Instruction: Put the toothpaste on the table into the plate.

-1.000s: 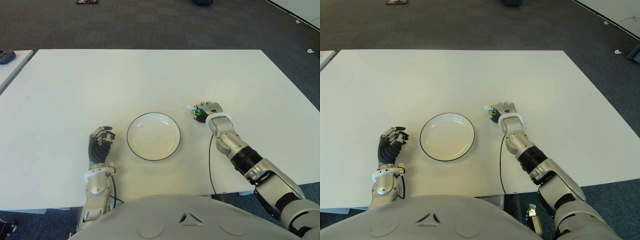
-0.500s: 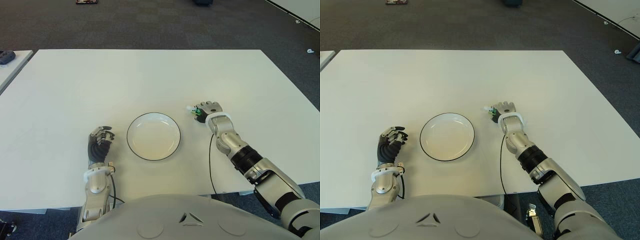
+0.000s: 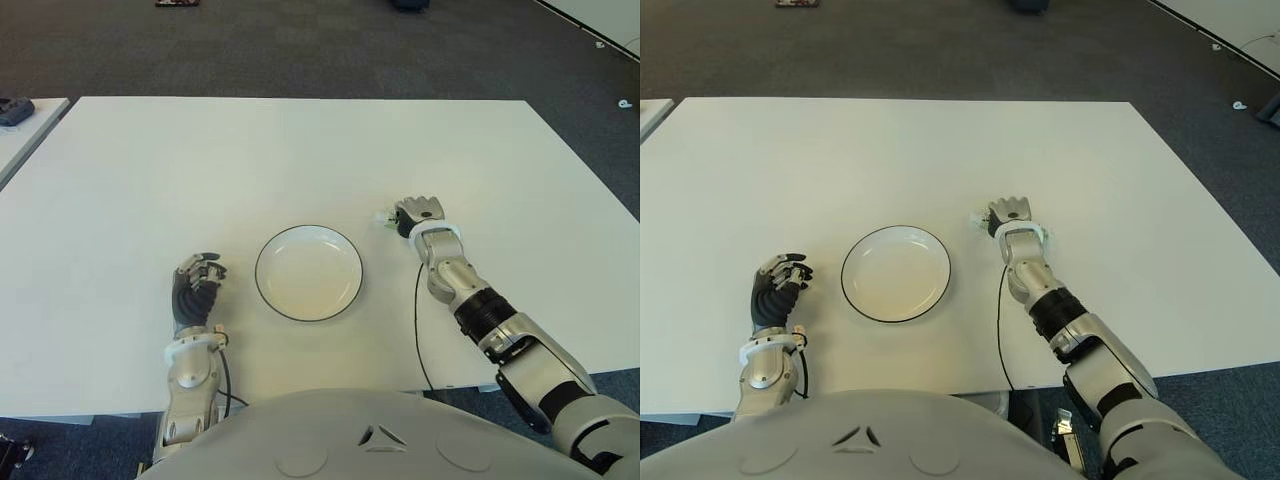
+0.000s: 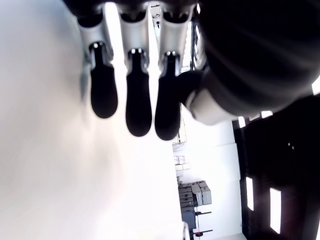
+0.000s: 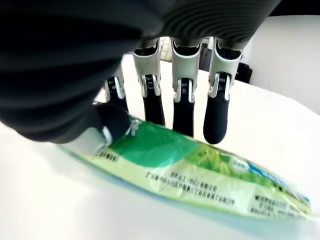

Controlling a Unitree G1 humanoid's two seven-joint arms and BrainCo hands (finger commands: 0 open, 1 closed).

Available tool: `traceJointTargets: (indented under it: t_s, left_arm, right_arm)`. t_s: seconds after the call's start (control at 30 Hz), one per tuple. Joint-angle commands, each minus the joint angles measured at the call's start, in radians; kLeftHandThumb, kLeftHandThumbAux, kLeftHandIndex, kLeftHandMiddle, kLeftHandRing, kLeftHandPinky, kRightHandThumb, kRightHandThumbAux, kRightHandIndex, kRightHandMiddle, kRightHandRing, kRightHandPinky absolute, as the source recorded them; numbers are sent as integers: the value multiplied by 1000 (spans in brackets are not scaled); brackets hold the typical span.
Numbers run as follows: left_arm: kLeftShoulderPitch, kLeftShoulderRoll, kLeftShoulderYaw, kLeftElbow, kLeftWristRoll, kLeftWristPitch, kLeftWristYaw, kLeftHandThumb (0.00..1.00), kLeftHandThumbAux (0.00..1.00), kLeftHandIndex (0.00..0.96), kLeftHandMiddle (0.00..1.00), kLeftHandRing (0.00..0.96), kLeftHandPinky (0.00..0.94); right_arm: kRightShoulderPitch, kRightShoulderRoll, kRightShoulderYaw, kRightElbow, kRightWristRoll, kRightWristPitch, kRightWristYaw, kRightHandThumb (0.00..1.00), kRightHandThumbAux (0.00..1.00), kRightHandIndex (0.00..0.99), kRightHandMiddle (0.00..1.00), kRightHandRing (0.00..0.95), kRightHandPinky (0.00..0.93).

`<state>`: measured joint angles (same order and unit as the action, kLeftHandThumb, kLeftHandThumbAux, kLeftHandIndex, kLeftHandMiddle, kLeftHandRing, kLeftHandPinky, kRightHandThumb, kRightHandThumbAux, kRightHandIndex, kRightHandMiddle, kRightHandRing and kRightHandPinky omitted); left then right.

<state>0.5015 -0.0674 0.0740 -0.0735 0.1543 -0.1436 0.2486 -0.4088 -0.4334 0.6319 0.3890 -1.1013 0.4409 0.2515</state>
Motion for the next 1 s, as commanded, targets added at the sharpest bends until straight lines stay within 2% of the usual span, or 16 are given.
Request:
traceJointTargets:
  t_s: [0.03, 0.27, 0.5, 1.0]
  left_arm:
    - [10, -5, 8, 25, -23, 21, -11, 703, 717, 429, 567, 560, 552]
    - [7, 2, 6, 33, -27, 12, -11, 703, 717, 429, 567, 560, 548]
    - [8, 1, 6, 26, -34, 26, -13, 703, 716, 429, 577, 566, 558]
    - [4, 5, 8, 36, -26, 4, -3, 704, 716, 428, 567, 555, 534]
  right_arm:
    - [28, 24, -29, 29, 36, 3, -47, 725, 691, 438, 611, 646, 664]
    - [38, 60, -70, 41, 55, 28, -123, 720, 697, 439, 690, 704, 724]
    - [39, 82, -97, 45, 77, 48, -160, 718, 701, 439, 751, 750, 775]
    - [45, 109, -135, 41, 105, 63, -263, 718, 705, 437, 785, 795, 833]
